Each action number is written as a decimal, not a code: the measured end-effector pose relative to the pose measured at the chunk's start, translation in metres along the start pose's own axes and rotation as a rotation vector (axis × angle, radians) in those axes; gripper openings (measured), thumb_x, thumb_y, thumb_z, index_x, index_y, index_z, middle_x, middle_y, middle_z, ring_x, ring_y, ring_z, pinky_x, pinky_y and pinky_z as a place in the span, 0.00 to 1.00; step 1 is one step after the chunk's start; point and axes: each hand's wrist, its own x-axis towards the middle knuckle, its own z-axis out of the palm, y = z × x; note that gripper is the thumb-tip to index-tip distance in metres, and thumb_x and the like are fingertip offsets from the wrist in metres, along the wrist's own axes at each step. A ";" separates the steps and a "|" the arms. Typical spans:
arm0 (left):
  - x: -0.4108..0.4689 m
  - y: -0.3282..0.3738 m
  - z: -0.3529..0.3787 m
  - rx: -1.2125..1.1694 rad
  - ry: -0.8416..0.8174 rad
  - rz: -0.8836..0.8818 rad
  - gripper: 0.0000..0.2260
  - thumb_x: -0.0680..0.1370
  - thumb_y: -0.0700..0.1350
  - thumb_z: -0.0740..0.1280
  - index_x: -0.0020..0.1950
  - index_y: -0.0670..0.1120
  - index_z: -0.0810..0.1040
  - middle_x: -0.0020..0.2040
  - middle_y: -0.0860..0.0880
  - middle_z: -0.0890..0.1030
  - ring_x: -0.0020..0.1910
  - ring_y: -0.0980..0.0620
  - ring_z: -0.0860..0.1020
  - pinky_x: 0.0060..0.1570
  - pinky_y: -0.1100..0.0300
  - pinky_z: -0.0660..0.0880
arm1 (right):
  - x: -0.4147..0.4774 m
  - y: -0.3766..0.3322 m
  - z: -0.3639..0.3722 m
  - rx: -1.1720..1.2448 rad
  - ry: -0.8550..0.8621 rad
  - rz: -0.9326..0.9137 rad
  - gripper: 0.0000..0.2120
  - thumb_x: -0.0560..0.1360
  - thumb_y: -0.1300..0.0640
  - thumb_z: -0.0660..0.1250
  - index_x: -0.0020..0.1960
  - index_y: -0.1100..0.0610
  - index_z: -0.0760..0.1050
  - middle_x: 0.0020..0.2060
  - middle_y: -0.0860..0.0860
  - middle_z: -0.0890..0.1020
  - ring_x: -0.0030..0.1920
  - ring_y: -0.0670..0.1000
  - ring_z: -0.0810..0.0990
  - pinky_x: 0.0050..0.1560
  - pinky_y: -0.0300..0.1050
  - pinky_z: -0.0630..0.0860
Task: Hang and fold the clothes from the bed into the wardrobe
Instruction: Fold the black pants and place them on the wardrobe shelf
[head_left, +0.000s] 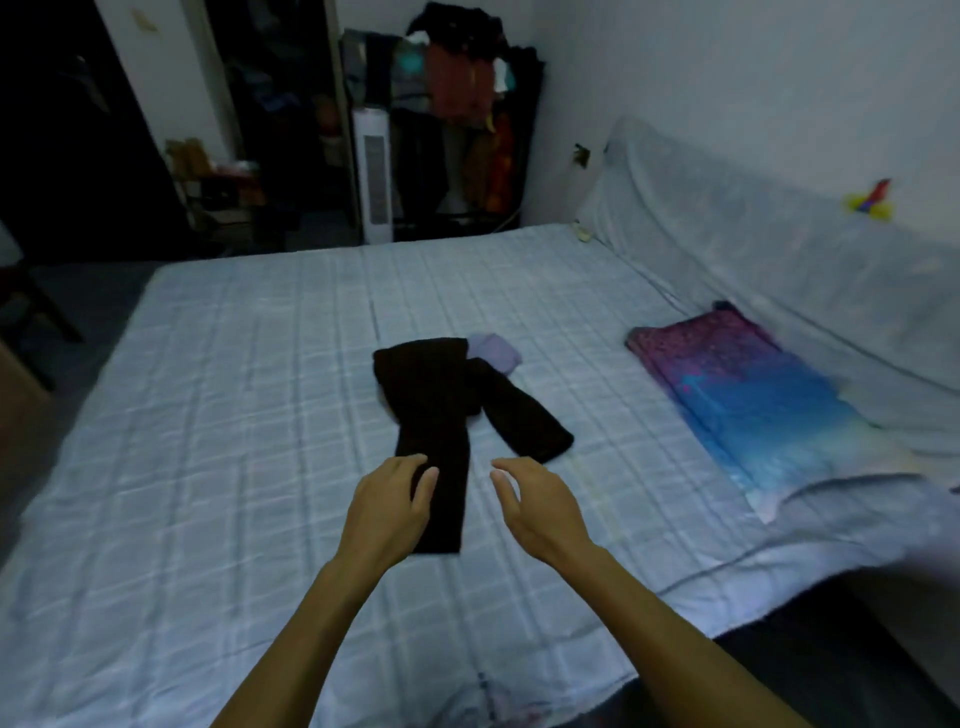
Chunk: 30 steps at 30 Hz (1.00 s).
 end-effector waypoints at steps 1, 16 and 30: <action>0.019 0.003 0.010 -0.015 -0.012 0.003 0.20 0.81 0.54 0.56 0.66 0.44 0.74 0.63 0.46 0.77 0.61 0.48 0.75 0.61 0.55 0.69 | 0.012 0.010 -0.002 -0.013 -0.012 0.021 0.17 0.81 0.49 0.57 0.64 0.54 0.75 0.59 0.51 0.79 0.59 0.51 0.77 0.59 0.44 0.72; 0.230 -0.033 0.050 -0.046 -0.060 -0.088 0.18 0.81 0.52 0.58 0.67 0.44 0.72 0.63 0.46 0.77 0.61 0.50 0.75 0.61 0.56 0.70 | 0.231 0.054 0.035 -0.032 -0.180 0.047 0.17 0.80 0.48 0.56 0.63 0.54 0.75 0.57 0.50 0.79 0.56 0.49 0.78 0.56 0.42 0.74; 0.437 -0.146 0.123 0.073 -0.175 -0.146 0.19 0.81 0.52 0.56 0.70 0.45 0.70 0.65 0.46 0.75 0.61 0.51 0.74 0.62 0.58 0.69 | 0.487 0.146 0.182 -0.101 -0.207 0.194 0.26 0.78 0.46 0.59 0.73 0.56 0.62 0.69 0.55 0.69 0.67 0.54 0.70 0.65 0.51 0.70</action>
